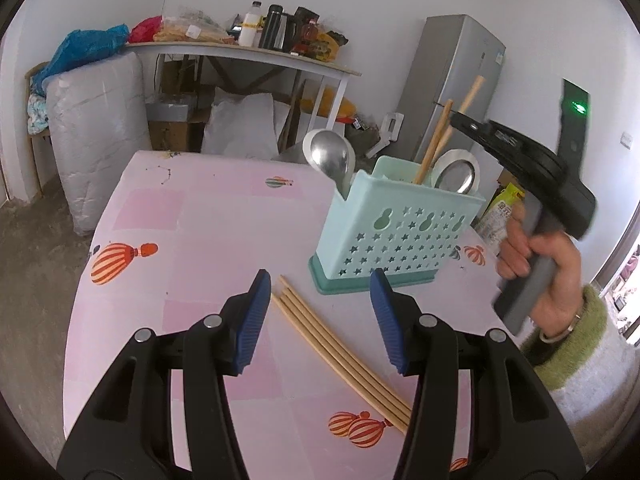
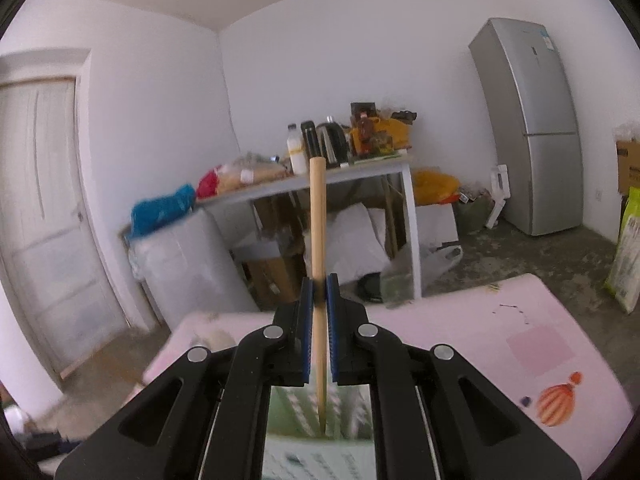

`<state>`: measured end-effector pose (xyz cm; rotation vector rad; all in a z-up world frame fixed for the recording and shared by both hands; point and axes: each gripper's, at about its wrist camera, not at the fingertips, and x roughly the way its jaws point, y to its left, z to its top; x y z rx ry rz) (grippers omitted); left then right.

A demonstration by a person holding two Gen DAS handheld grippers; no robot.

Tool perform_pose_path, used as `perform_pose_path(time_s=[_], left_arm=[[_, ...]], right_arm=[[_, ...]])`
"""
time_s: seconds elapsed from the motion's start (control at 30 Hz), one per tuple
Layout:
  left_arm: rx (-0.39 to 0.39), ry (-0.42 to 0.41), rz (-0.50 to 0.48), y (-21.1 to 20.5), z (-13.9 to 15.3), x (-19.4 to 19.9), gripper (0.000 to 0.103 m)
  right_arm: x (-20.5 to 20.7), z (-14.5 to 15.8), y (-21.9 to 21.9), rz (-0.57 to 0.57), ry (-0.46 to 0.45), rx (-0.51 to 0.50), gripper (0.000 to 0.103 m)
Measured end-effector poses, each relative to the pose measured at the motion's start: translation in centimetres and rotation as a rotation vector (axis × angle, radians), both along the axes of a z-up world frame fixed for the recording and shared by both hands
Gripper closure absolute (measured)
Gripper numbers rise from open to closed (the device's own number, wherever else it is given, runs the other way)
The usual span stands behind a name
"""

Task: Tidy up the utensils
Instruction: 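Lower the wooden chopstick into the mint holder and open the right gripper, then move both open grippers back down to the chopsticks on the table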

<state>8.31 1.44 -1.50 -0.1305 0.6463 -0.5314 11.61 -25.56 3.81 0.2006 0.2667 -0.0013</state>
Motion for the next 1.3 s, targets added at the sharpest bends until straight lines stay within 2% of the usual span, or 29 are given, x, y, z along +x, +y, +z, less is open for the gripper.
perform_pose_path(time_s=[0.03,0.1,0.13,0.17,0.23,0.33,0.47,0.53,0.67,0.73,0.87,1.03,1.13,1.3], left_arm=[[0.004,0.008,0.003,-0.1,-0.1,0.1,0.054],[0.011,0.016,0.008,-0.1,-0.3,0.3,0.054],[0.017,0.022,0.010,-0.1,-0.4,0.4,0.054],[0.026,0.031,0.015,-0.1,-0.6,0.5,0.054],[0.037,0.044,0.019,-0.2,-0.9,0.5,0.054],[0.052,0.068,0.022,-0.2,-1.5,0.6,0.054],[0.078,0.099,0.016,-0.5,-2.3,0.5,0.054],[0.093,0.120,0.007,-0.8,-2.9,0.4,0.054],[0.125,0.173,-0.028,-2.3,-4.5,0.0,0.054],[0.140,0.187,-0.045,-3.0,-5.2,-0.3,0.054],[0.180,0.188,-0.067,-4.4,-6.2,-1.2,0.055],[0.220,0.173,-0.078,-5.6,-6.7,-2.1,0.056],[0.258,0.157,-0.078,-6.1,-6.9,-2.5,0.063],[0.286,0.175,-0.065,-6.2,-7.2,-2.4,0.072]], right_arm=[[-0.3,0.0,0.1,0.006,0.022,-0.018,0.095],[-1.2,0.1,0.1,0.018,0.061,-0.054,0.080],[-2.2,0.3,0.0,0.020,0.064,-0.063,0.066],[-3.1,0.7,-0.1,0.019,0.053,-0.067,0.057],[-5.2,1.3,-0.4,0.012,0.031,-0.076,0.049],[-8.6,1.8,-1.1,-0.022,0.020,-0.079,0.043],[-11.7,1.1,-2.4,-0.049,0.071,-0.027,0.042],[-12.8,-0.4,-3.1,-0.047,0.140,0.037,0.042],[-13.9,-5.4,-3.5,-0.047,0.320,0.172,0.042],[-14.1,-8.7,-3.3,-0.021,0.432,0.288,0.042],[-13.9,-12.5,-1.9,0.024,0.565,0.423,0.046],[-12.9,-13.9,0.3,0.065,0.635,0.403,0.052],[-12.8,-14.1,1.0,0.080,0.635,0.401,0.054],[-12.8,-14.2,1.5,0.093,0.629,0.390,0.055]])
